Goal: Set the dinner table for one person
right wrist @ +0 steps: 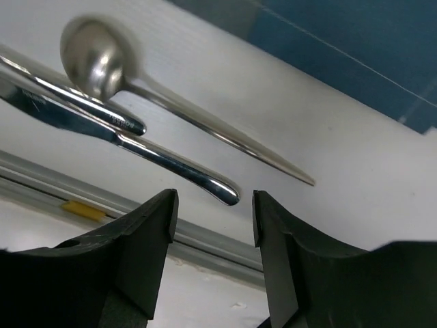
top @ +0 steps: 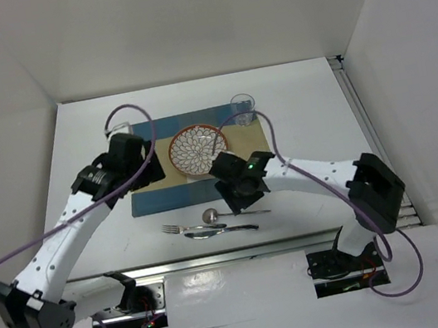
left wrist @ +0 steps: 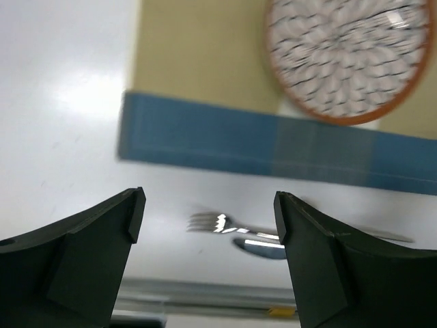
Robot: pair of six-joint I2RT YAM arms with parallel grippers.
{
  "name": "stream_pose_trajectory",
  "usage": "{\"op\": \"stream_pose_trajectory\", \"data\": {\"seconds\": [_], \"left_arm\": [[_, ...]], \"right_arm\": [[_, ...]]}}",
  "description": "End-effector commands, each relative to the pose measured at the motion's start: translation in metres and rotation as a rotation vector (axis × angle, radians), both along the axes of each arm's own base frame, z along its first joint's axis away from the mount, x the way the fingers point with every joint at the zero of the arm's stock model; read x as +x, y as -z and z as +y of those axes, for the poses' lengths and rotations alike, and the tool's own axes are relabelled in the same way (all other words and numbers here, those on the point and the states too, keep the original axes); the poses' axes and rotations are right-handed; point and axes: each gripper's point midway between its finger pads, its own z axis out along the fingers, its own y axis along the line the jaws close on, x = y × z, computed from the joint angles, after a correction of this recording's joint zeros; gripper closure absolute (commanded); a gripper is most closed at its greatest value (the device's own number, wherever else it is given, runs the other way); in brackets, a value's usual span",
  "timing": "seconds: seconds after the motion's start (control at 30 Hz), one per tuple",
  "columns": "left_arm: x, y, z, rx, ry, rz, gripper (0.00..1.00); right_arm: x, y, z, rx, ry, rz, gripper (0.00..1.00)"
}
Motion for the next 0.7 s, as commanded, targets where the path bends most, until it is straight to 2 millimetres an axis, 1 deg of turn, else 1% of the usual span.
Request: {"op": "stream_pose_trajectory", "data": {"seconds": [0.0, 0.03, 0.07, 0.13, 0.2, 0.23, 0.27, 0.3, 0.37, 0.4, 0.43, 0.47, 0.5, 0.53, 0.57, 0.63, 0.67], "left_arm": [[-0.033, 0.002, 0.041, 0.003, -0.135, -0.001, 0.05], [-0.038, 0.004, 0.044, -0.008, -0.145, 0.006, 0.06], [-0.040, 0.005, 0.049, -0.010, -0.160, 0.002, 0.06], [-0.044, 0.001, 0.050, -0.036, -0.165, 0.000, 0.06], [-0.046, 0.006, 0.048, -0.039, -0.158, 0.013, 0.06], [-0.046, 0.006, 0.048, -0.039, -0.158, 0.013, 0.06], [-0.047, 0.006, 0.047, -0.045, -0.152, 0.017, 0.06], [-0.047, 0.010, 0.047, -0.035, -0.152, 0.037, 0.06], [-0.046, 0.013, 0.047, -0.023, -0.146, 0.047, 0.06], [-0.046, 0.013, 0.047, -0.023, -0.146, 0.047, 0.06], [-0.046, 0.015, 0.047, -0.013, -0.139, 0.055, 0.06], [-0.046, 0.015, 0.047, -0.013, -0.139, 0.055, 0.06], [-0.046, 0.015, 0.047, -0.013, -0.139, 0.055, 0.06], [-0.045, 0.015, 0.049, -0.013, -0.149, 0.055, 0.06], [-0.046, 0.019, 0.050, -0.009, -0.149, 0.063, 0.06], [-0.046, 0.021, 0.049, -0.005, -0.149, 0.072, 0.06], [-0.045, 0.021, 0.052, -0.005, -0.158, 0.072, 0.06]], "right_arm": [[0.019, -0.005, 0.026, -0.013, -0.144, -0.130, 0.42], [0.016, -0.003, 0.034, 0.006, -0.187, -0.120, 0.42], [0.021, 0.001, 0.040, 0.008, -0.208, -0.135, 0.42], [0.025, 0.006, 0.043, -0.001, -0.246, -0.151, 0.42], [0.029, 0.011, 0.051, 0.004, -0.302, -0.163, 0.42], [0.026, 0.010, 0.058, 0.034, -0.335, -0.151, 0.42], [0.022, 0.022, 0.058, 0.023, -0.358, -0.125, 0.42], [0.021, 0.025, 0.061, 0.028, -0.394, -0.118, 0.42], [0.021, 0.034, 0.063, 0.023, -0.417, -0.113, 0.40], [0.022, 0.033, 0.066, 0.034, -0.440, -0.120, 0.40], [0.019, 0.040, 0.064, 0.028, -0.453, -0.107, 0.41], [0.018, 0.043, 0.063, 0.027, -0.453, -0.105, 0.45], [0.023, 0.046, 0.062, 0.022, -0.456, -0.109, 0.45], [0.022, 0.048, 0.063, 0.028, -0.471, -0.112, 0.48], [0.021, 0.054, 0.060, 0.024, -0.468, -0.091, 0.48], [0.025, 0.055, 0.064, 0.033, -0.475, -0.107, 0.50], [0.025, 0.059, 0.058, 0.025, -0.465, -0.098, 0.51]]}}
